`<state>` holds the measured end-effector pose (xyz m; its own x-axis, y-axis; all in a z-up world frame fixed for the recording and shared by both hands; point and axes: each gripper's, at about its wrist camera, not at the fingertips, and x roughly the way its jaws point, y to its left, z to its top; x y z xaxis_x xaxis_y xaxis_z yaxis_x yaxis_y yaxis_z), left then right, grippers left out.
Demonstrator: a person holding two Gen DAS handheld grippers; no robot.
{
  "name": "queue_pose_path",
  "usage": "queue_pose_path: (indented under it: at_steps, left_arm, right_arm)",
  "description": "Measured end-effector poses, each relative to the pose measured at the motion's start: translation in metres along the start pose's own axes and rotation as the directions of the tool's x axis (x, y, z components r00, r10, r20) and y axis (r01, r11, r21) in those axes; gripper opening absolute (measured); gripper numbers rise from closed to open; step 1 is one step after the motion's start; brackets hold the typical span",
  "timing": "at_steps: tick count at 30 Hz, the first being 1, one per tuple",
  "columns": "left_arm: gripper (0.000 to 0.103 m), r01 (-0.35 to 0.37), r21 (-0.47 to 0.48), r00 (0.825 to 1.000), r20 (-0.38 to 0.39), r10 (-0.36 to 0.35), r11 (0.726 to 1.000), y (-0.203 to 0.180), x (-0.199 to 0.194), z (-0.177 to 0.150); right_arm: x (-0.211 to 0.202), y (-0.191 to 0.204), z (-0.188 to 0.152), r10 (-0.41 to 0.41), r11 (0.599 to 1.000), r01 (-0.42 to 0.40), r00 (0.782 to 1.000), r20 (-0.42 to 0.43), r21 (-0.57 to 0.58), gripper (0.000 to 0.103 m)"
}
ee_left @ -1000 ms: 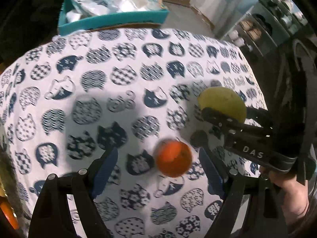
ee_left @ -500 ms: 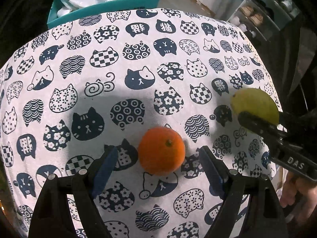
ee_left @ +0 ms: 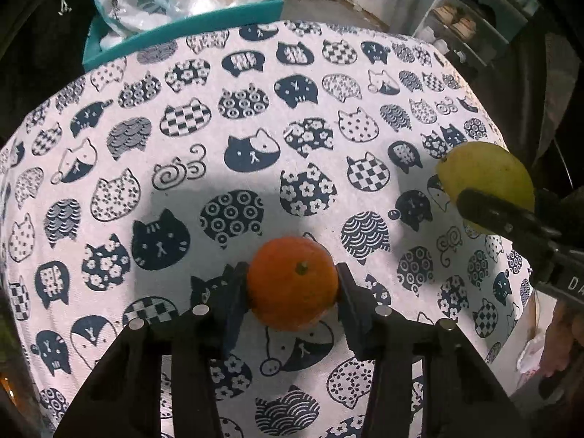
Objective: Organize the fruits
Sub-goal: 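Close the left tool on the small mandarin and lift it, then carry the mandarin in the left tool and pear in the right tool to the plate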
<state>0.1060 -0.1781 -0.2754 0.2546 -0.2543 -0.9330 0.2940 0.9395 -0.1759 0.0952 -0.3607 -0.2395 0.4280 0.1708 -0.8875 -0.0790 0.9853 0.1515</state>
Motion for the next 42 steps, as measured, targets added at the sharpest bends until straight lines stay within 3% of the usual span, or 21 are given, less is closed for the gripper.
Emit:
queue_pose_path:
  at_steps: [14, 26, 42]
  left_arm:
    - [0.047, 0.008, -0.007, 0.988, 0.153, -0.007, 1.000, 0.000, -0.081, 0.006]
    - [0.047, 0.006, 0.002, 0.957, 0.291, -0.007, 1.000, -0.001, -0.157, -0.001]
    - [0.047, 0.004, -0.005, 0.915, 0.404, -0.002, 1.000, 0.015, -0.219, -0.021]
  right_arm:
    - [-0.039, 0.028, 0.018, 0.024, 0.998, -0.019, 0.994, 0.106, -0.051, 0.069]
    - [-0.089, 0.067, 0.031, 0.082, 0.991, -0.056, 0.974, 0.209, -0.125, 0.069]
    - [-0.139, 0.124, 0.036, 0.159, 0.970, -0.095, 0.945, 0.287, -0.223, 0.069]
